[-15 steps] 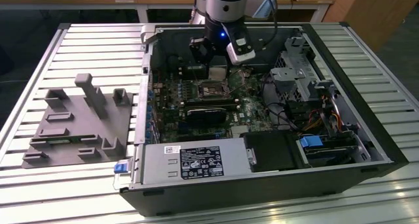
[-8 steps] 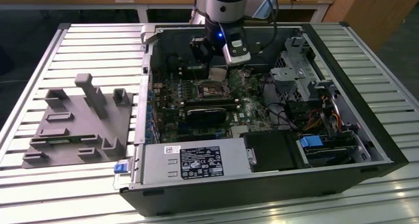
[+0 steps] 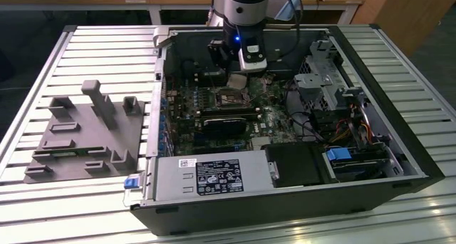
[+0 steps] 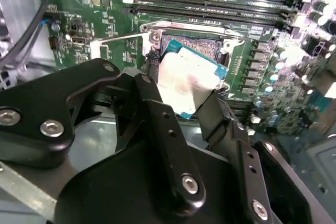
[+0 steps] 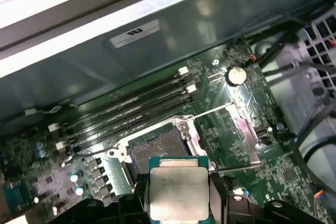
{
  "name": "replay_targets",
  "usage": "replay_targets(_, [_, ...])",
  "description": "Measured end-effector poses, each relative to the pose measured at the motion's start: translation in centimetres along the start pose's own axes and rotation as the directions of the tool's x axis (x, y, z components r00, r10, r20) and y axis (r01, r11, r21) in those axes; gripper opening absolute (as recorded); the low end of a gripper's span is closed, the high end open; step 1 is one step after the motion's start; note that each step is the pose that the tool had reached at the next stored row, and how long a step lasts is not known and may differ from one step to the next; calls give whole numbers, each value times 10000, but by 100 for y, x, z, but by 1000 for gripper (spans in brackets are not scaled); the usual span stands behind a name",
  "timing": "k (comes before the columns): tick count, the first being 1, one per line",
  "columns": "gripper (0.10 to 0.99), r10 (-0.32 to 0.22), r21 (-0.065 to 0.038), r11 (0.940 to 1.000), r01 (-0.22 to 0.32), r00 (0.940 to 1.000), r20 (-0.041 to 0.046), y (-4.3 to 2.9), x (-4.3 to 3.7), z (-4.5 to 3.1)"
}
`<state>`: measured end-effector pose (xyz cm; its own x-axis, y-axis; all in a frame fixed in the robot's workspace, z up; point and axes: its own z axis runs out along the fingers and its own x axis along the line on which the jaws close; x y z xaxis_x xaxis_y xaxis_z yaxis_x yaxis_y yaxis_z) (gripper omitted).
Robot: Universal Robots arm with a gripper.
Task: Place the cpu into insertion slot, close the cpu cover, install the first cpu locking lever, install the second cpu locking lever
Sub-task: 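Place the cpu into insertion slot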
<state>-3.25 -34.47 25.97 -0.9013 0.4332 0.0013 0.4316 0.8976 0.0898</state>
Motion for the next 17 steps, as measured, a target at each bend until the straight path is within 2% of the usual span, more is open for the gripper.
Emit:
replay_targets(4, [541, 665, -3, 9978, -665, 9978, 60, -1, 0, 6])
replay_targets(9, [541, 1497, -13, 9887, -1497, 9886, 135, -1, 0, 10])
replay_targets(12, [541, 1983, -21, 9801, -1983, 9800, 179, -1, 0, 13])
replay_targets(17, [541, 2831, -40, 9591, -2830, 9588, 254, -2, 0, 22])
